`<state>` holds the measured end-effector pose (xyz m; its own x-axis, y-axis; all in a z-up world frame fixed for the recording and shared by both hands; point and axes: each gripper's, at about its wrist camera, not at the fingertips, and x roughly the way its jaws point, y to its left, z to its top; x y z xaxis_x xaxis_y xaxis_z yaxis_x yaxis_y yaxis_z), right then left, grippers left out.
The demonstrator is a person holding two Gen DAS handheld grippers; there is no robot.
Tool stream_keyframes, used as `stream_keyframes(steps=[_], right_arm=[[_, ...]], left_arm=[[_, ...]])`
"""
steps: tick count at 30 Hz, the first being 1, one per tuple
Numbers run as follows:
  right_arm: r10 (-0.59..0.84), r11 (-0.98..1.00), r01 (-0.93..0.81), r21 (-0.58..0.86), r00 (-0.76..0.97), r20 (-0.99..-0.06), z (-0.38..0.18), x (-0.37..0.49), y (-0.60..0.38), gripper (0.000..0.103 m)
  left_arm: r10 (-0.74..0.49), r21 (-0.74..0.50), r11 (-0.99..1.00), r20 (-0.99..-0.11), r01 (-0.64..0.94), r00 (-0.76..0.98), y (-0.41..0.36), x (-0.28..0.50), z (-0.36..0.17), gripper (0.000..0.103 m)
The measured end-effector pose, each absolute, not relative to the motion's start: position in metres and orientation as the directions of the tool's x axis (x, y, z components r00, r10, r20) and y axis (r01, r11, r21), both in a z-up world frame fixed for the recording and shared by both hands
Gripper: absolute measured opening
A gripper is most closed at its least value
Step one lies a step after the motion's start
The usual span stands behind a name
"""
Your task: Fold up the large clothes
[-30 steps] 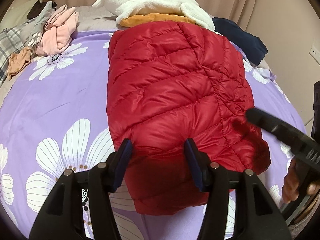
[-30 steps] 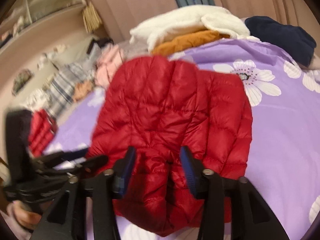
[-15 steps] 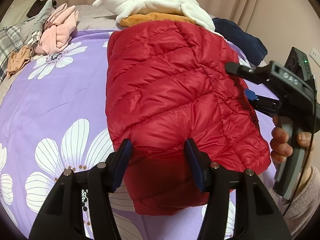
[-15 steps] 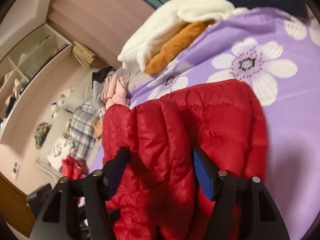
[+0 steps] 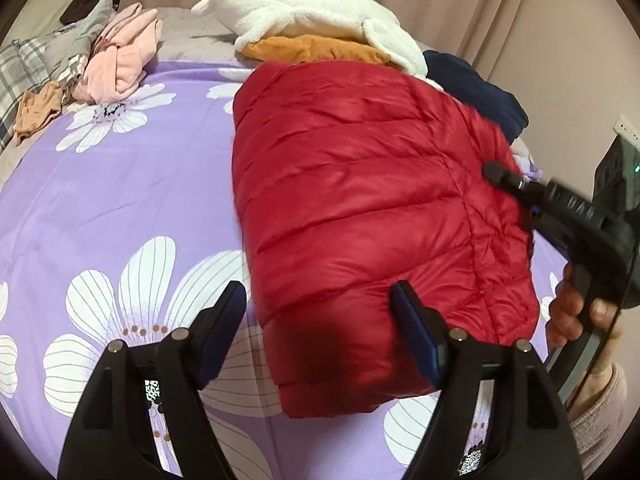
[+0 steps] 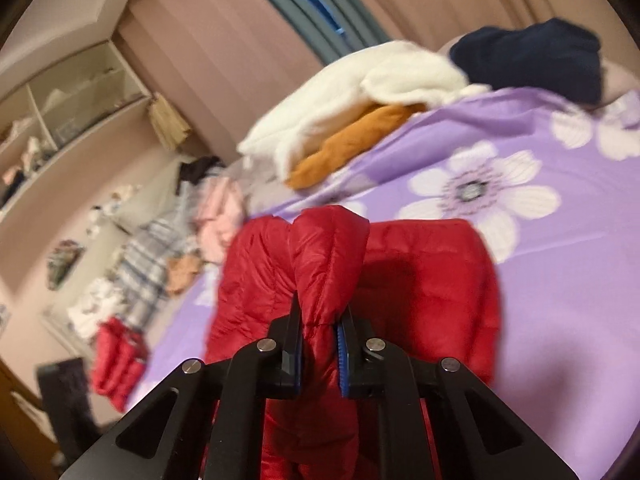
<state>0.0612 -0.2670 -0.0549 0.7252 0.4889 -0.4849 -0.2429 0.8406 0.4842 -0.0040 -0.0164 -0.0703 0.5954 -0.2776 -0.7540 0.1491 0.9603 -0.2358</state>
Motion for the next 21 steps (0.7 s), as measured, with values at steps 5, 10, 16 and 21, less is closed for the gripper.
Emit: stream_keyframes(steps=[5,10,16,21], right_arm=[[0.437,0.88,-0.195,0.434,0.691,-0.576,-0.081,0.069,-0.264,0.014],[0.408,0.898,-0.188,0.398,0.697,-0.59,-0.063,0.066,-0.264,0.027],[0.383,0.919,-0.255,0.3,0.753,-0.534,-0.04,0.032,-0.257,0.036],[0.463,0.886,-0.397,0.241,0.716,-0.522,-0.039,0.006,-0.233,0.036]], left_arm=[[-0.278,-0.235,0.96,-0.774,0.15,0.569,-0.022,0.001,-0.084,0.076],[-0.265,-0.218,0.964,-0.772,0.151,0.578,-0.022,-0.001,-0.081,0.076],[-0.252,-0.201,0.968,-0.771,0.152,0.584,-0.024,-0.004,-0.078,0.075],[-0.242,-0.188,0.97,-0.771,0.153,0.589,-0.025,-0.005,-0.078,0.075]])
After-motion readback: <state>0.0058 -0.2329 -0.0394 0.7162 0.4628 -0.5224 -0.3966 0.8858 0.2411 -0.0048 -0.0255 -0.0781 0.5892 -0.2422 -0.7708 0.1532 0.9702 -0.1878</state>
